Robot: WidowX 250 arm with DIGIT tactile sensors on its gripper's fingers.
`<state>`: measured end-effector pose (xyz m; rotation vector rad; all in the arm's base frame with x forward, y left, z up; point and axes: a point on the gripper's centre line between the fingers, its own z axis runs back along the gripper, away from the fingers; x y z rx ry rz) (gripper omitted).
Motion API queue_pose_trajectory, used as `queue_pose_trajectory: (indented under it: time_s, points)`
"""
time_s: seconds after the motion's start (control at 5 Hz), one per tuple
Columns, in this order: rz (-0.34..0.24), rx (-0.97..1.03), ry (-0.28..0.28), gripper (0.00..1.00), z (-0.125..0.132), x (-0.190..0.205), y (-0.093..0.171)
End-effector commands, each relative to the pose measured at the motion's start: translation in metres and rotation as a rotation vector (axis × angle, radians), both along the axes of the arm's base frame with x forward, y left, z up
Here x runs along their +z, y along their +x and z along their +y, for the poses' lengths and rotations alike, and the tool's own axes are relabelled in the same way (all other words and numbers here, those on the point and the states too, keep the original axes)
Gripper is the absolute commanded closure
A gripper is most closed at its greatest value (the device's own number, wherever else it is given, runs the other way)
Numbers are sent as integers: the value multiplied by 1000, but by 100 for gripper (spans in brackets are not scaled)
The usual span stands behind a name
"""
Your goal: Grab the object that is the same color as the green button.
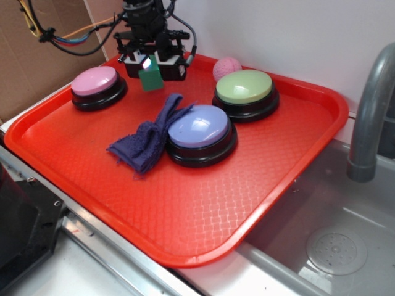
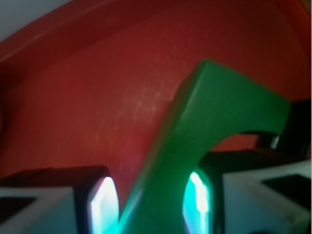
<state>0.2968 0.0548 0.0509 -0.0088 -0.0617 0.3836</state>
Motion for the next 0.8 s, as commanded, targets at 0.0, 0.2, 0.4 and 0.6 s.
queue_pose_trajectory:
  time_s: [0.0,0.2,0.4,0.6]
  points:
    - [-70,-230,-10,100,-30,43,-18]
    - [-43,-319,-23,100,-41,47,-36]
    - [-51,-363,-16,100,-42,53,-63]
    - [64,-376,-24,100,-41,57,-84]
